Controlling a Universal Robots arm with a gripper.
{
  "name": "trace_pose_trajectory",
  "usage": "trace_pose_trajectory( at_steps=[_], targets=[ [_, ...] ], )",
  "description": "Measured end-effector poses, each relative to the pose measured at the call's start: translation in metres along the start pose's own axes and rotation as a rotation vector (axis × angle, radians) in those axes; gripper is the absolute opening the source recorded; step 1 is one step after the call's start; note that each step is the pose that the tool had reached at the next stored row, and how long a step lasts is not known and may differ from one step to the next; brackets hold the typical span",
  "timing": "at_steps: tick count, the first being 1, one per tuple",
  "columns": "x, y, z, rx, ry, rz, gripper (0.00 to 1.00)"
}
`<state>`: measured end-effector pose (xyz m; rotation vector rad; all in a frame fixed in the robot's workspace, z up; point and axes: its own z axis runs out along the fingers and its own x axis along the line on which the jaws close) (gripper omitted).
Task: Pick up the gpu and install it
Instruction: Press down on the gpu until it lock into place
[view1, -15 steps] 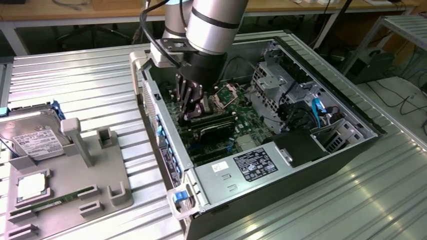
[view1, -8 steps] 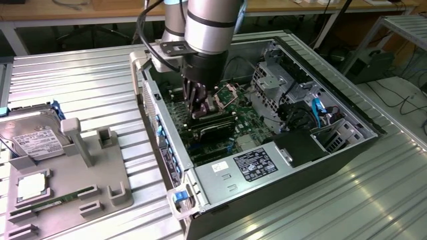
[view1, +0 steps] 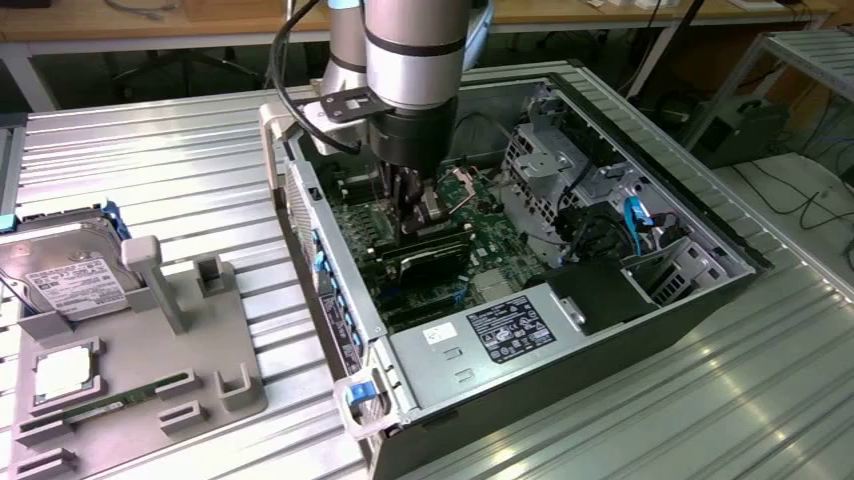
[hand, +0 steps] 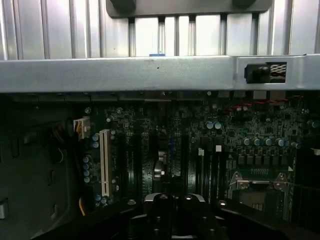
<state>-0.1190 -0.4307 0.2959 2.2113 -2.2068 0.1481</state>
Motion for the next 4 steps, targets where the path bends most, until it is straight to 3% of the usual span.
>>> trace_pose_trajectory(
  at_steps=[4],
  targets=[
    [0.0000,0.0000,0.0000,0.0001,0.0001,0.000,0.11]
  ],
)
